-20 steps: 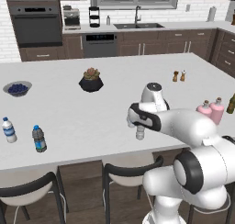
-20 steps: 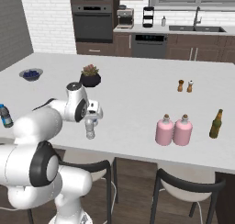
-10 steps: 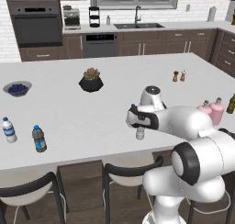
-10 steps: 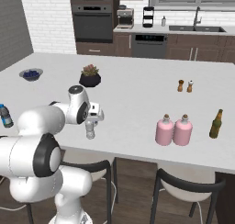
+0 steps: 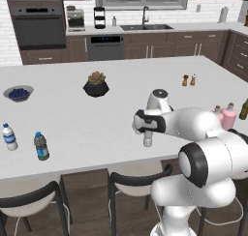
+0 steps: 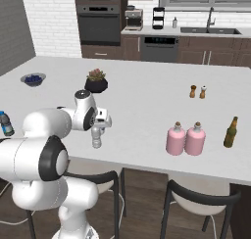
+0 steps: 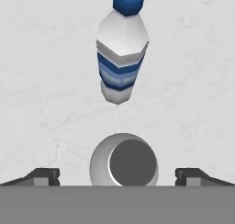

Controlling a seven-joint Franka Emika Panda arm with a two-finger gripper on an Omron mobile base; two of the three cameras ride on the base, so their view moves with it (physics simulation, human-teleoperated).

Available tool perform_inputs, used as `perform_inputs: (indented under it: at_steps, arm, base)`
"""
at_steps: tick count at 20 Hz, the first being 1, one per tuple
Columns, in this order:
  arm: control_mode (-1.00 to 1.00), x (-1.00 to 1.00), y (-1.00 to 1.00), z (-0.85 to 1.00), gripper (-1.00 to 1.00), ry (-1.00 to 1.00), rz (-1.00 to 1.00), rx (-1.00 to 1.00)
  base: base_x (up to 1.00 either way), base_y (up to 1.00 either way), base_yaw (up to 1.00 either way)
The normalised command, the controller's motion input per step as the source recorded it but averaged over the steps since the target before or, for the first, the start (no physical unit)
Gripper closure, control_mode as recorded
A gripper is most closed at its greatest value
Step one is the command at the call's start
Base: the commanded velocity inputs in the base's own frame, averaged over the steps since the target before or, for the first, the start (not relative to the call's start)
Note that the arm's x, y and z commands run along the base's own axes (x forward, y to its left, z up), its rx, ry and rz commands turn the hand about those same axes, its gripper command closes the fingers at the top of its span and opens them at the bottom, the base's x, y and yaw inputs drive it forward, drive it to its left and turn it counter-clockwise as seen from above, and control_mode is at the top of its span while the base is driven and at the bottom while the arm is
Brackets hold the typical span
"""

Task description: Move the plastic bottles in the middle to the plastics group, and the glass bottles in the middle to the glass group.

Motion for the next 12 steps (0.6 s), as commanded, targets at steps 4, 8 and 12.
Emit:
perform_inputs:
  at_steps: [4, 8, 12]
  arm:
    - [-1.0, 0.0, 0.0, -0.02, 1.0, 0.0, 0.0, 0.0]
    - [-1.0, 0.0, 0.0, -0.07, 1.0, -0.02, 0.0, 0.01]
    - [-1.0, 0.0, 0.0, -0.08, 1.0, 0.0, 0.0, 0.0]
  base:
    - [0.0, 0.0, 0.0]
    - [0.0, 0.0, 0.0]
    - [0.0, 0.0, 0.0]
